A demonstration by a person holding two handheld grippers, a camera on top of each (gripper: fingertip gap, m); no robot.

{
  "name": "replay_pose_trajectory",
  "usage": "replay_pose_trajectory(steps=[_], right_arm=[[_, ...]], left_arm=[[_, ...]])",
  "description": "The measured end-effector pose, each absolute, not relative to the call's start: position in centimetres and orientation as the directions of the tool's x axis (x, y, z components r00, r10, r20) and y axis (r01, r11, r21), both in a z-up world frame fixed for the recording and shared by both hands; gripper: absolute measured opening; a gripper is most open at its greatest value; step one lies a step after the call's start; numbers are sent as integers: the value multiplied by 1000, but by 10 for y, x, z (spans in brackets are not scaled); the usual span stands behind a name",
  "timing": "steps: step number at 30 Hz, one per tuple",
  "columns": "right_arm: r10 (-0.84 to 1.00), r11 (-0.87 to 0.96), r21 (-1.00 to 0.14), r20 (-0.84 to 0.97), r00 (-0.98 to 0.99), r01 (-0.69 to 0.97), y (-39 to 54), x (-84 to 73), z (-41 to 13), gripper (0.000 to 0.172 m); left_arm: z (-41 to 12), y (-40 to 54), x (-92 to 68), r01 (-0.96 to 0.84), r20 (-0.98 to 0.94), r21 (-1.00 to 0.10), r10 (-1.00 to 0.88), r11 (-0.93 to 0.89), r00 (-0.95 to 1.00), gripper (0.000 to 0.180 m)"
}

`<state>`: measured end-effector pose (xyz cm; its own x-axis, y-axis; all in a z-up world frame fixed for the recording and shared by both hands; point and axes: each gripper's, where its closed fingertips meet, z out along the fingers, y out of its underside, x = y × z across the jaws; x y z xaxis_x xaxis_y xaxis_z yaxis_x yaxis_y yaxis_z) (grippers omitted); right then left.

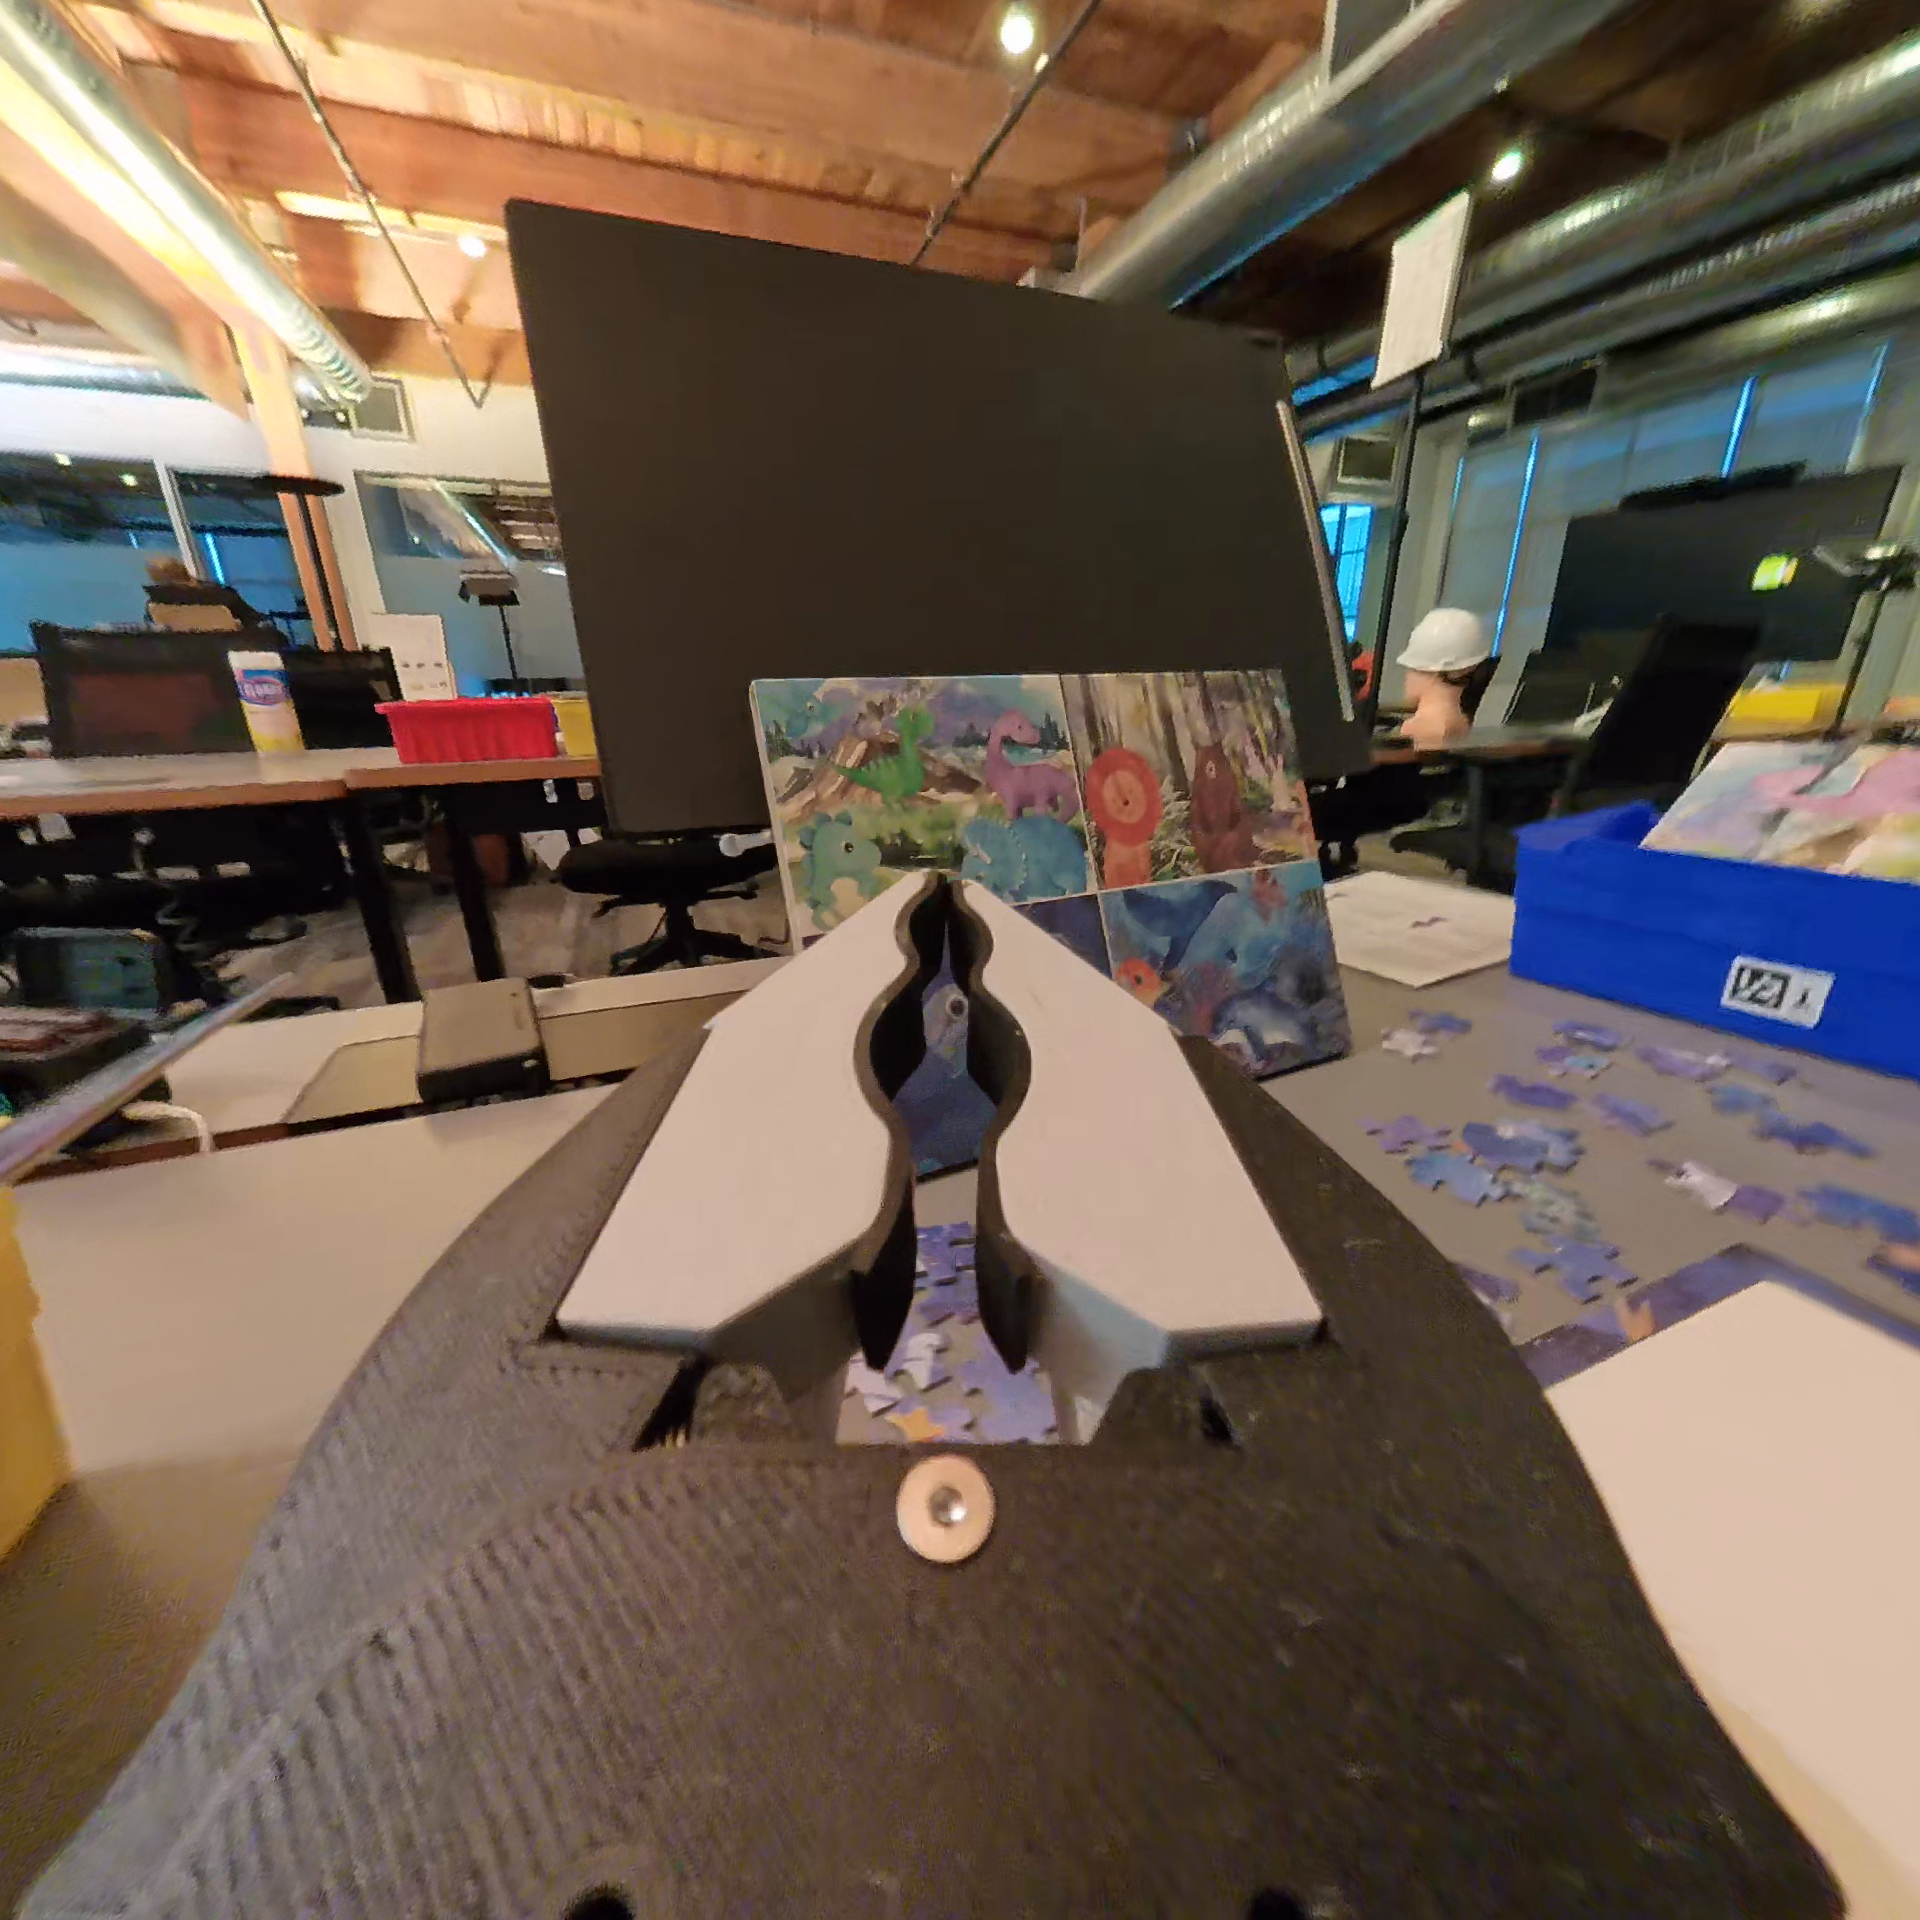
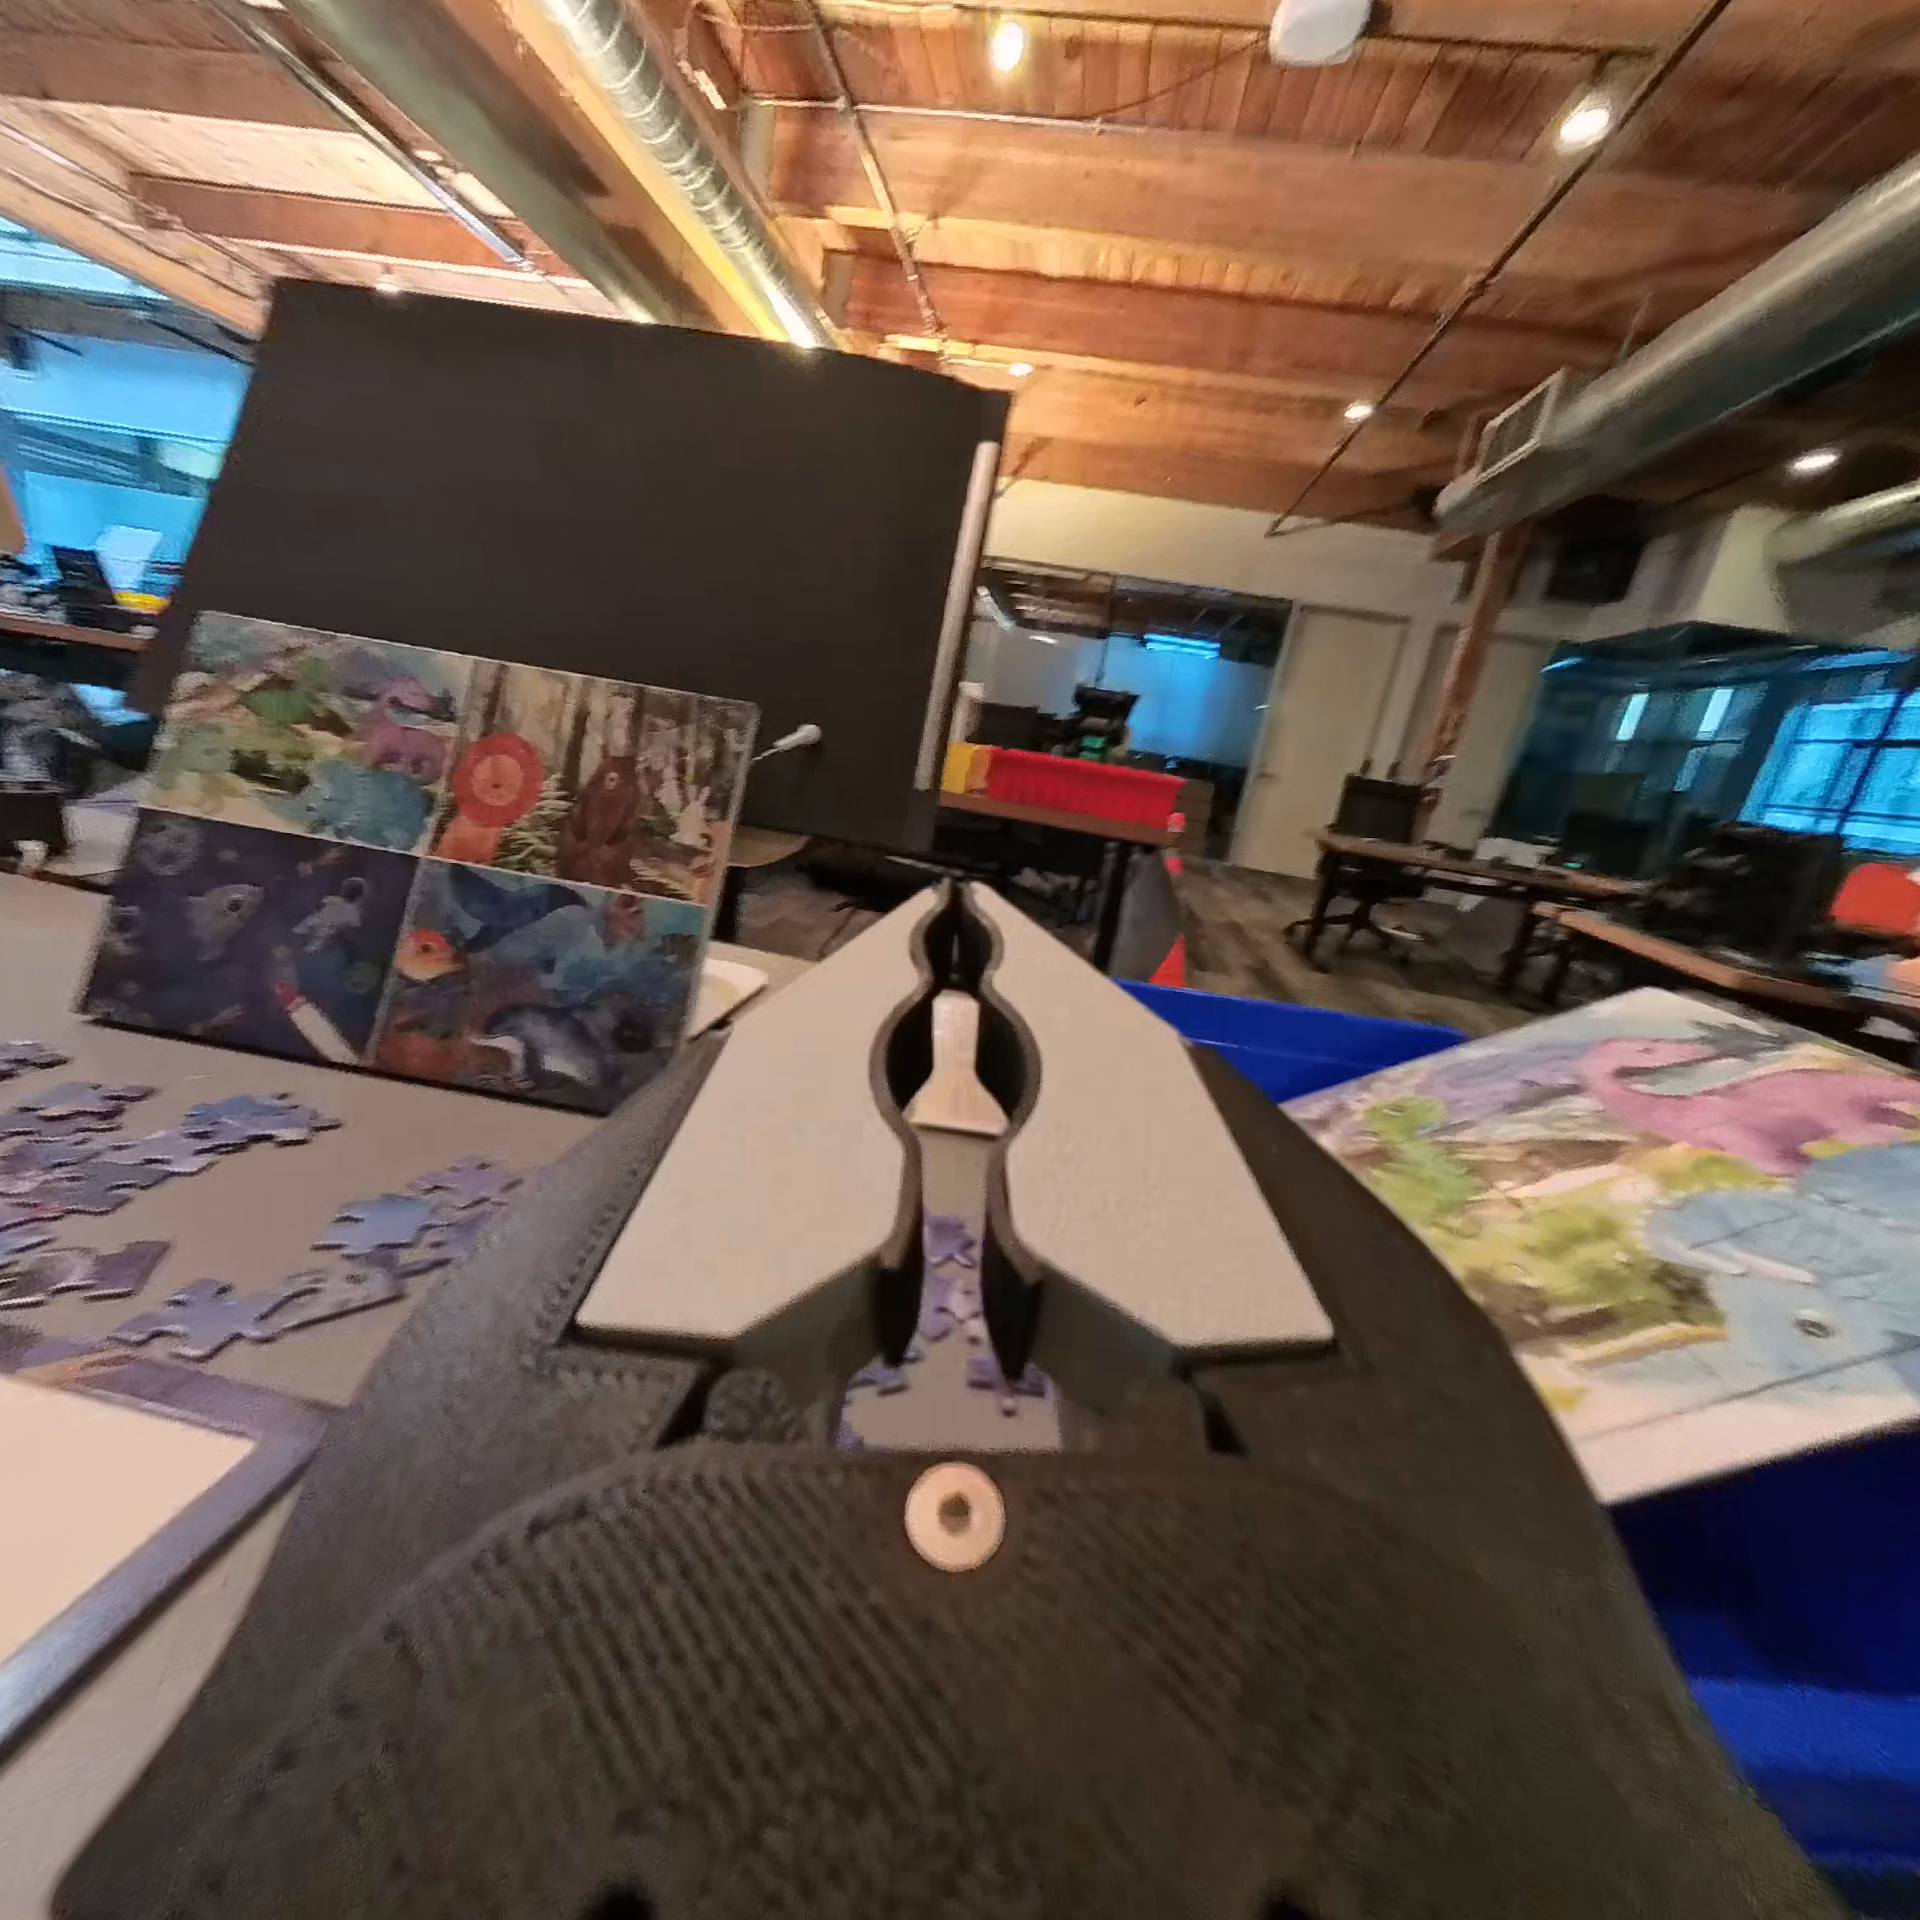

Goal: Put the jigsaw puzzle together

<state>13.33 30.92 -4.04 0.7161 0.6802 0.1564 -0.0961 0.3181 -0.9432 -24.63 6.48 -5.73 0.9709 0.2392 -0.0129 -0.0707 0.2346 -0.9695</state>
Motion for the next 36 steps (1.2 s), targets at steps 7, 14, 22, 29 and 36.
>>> replay_pose_trajectory(steps=[7, 14, 22, 29, 36], right_arm=[[738, 170, -974, 23, 674, -152, 319, 135, -54, 0], [651, 187, -979, 186, 736, 82, 337, 140, -84, 0], [621, 87, -996, 68, 781, 17, 340, 155, -104, 0], [609, 109, -994, 76, 790, 12, 312, 143, -108, 0], [613, 94, -995, 38, 789, -25, 312, 146, -107, 0]], left_arm=[[-49, 58, -250, -148, -78, -962, 288, 229, 954, 0], [-49, 77, -262, 215, 252, -950, 148, 225, 956, 0], [-94, 103, -221, 19, 20, -971, 1, -237, 1000, 0], [-88, 104, -223, 49, 53, -961, -5, -272, 999, 0], [-94, 100, -249, -26, -84, -945, 166, -326, 982, 0]])
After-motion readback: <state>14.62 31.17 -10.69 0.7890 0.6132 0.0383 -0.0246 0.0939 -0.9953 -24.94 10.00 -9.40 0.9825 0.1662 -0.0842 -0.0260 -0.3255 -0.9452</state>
